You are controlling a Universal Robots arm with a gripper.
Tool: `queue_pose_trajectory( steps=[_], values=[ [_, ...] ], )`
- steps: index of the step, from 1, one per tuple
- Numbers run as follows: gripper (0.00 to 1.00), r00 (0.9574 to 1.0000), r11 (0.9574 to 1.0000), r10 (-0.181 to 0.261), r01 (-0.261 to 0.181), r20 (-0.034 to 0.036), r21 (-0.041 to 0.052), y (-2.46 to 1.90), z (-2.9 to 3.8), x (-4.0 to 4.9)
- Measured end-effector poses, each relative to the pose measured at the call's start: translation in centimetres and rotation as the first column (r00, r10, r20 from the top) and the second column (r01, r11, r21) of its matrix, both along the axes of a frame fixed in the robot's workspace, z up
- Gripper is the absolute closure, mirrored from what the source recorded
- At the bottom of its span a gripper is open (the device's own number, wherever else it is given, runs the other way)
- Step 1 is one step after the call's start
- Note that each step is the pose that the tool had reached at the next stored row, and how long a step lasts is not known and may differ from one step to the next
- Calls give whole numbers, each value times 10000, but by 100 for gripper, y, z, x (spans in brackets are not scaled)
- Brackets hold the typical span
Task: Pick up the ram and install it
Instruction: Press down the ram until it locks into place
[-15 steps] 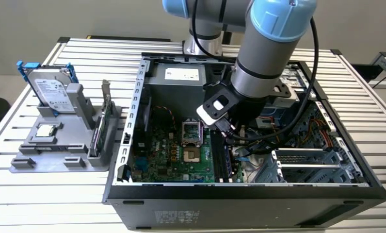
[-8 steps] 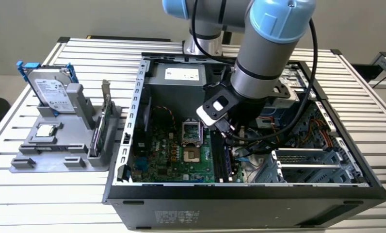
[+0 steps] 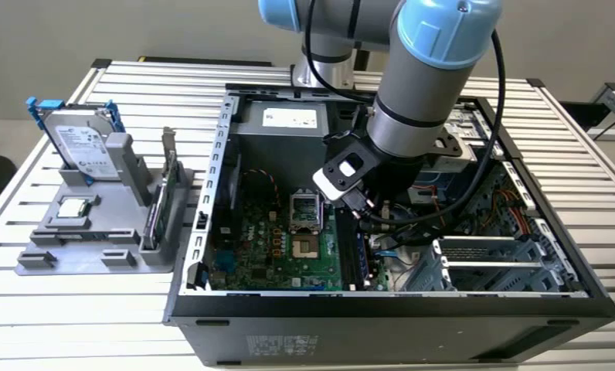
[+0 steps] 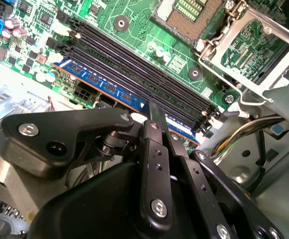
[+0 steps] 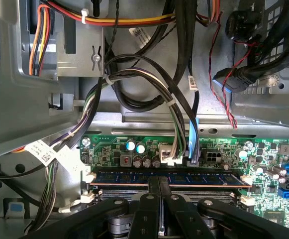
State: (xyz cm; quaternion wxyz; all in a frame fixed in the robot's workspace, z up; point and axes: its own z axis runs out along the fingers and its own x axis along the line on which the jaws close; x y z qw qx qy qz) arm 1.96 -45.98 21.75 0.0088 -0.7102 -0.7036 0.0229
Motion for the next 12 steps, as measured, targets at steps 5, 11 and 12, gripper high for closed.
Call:
queue_pose_trajectory(
  steps=[5,11,12],
  values=[
    [100,10000,10000,0,0,-1,-2,0,0,0],
    [100,10000,10000,0,0,-2,-5,1,-1,0],
    [100,10000,10000,0,0,-2,-6,1,-1,0]
  ],
)
